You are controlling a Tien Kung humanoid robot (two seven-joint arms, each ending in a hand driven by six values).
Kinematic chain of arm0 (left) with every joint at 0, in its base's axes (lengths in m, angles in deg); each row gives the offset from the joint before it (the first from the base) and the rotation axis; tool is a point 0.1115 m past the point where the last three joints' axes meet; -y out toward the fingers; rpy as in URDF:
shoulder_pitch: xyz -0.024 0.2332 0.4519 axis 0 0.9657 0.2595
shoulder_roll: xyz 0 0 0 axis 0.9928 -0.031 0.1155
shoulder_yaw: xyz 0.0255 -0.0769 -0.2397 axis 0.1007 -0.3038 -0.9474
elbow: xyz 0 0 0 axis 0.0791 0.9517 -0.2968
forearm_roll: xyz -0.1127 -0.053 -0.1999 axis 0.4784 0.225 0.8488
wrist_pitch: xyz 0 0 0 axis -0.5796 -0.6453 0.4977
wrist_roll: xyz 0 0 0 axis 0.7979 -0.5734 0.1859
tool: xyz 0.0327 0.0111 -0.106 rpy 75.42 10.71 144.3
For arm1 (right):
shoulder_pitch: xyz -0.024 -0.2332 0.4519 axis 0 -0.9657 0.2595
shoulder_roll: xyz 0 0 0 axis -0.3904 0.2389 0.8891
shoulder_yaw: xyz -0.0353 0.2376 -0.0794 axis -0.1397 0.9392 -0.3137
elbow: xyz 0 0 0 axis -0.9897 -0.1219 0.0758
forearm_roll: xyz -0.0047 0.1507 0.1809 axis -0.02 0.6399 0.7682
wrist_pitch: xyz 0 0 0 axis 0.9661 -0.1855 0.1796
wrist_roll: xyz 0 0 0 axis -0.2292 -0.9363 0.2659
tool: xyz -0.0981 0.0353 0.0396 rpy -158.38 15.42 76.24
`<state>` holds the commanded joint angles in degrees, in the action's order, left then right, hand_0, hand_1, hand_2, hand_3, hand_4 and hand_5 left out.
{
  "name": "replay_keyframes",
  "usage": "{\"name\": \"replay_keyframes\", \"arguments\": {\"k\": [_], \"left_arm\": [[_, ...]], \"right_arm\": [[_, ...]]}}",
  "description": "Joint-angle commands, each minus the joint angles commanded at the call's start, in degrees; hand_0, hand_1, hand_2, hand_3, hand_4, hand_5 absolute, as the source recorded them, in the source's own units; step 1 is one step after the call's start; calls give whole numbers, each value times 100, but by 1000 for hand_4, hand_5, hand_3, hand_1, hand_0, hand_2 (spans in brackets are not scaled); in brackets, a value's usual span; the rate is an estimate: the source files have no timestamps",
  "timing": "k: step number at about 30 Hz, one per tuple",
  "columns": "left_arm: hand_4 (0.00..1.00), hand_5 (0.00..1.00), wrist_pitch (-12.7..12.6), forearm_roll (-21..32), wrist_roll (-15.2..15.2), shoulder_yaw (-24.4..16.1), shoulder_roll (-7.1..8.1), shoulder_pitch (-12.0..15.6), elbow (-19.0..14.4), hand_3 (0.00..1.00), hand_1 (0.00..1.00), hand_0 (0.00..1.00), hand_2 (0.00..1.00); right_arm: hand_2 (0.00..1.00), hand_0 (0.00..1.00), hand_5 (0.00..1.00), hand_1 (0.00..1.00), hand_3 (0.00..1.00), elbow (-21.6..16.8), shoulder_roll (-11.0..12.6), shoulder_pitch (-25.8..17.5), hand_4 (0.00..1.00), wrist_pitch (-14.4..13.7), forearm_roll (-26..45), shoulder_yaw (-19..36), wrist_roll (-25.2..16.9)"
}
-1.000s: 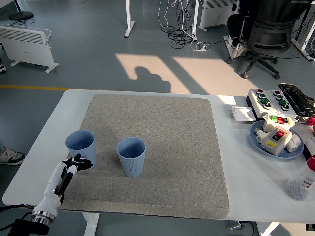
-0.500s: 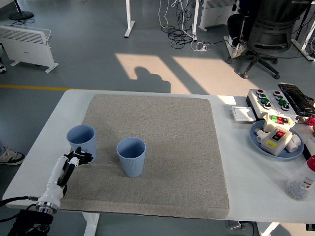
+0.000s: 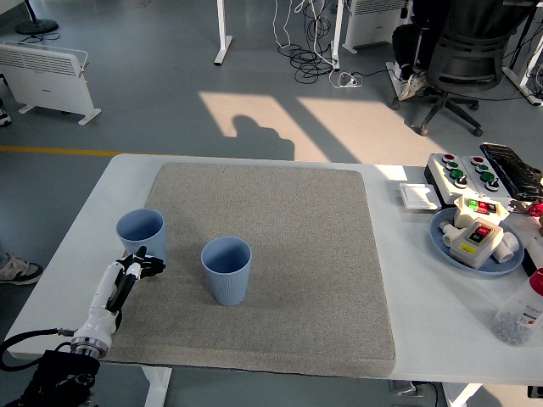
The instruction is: Push cup pick cup insert cup
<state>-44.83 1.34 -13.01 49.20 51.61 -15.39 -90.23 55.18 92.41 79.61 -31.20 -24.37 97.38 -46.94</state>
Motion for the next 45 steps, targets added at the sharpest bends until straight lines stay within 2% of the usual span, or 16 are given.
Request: {"name": "replay_keyframes", "arguments": {"k": [5,11,21,31,39,45], "left_arm": [[575,998,-6,253,70,216,-58,-203,232,451,566,691,511],[568,998,-93,192,123,416,-93,-435,463,448,564,693,506],[561,998,-118,334,202,581,-114,-657,641,450,562,693,505],[552,998,-55,687,266,1063,-146,-1180,1073,448,560,693,504],[534,998,-6,1101,310,1529,-233,-1414,1385,443,556,692,502],[533,998,3,1241,332,1767,-292,-1589,1493,443,556,692,501]], "right_arm": [[635,729,368,665,572,-2,0,-17,129,5,-42,14,5],[635,729,368,665,572,-4,-5,-31,129,2,-58,14,-1],[635,730,367,665,572,-4,-10,7,129,-4,-19,-23,-20],[636,730,369,666,572,-5,-25,50,129,7,-6,-32,-18],[635,730,369,666,572,-7,-26,50,129,9,2,-40,-23],[635,730,367,666,573,-8,-34,55,128,12,-12,-35,-20]]}}
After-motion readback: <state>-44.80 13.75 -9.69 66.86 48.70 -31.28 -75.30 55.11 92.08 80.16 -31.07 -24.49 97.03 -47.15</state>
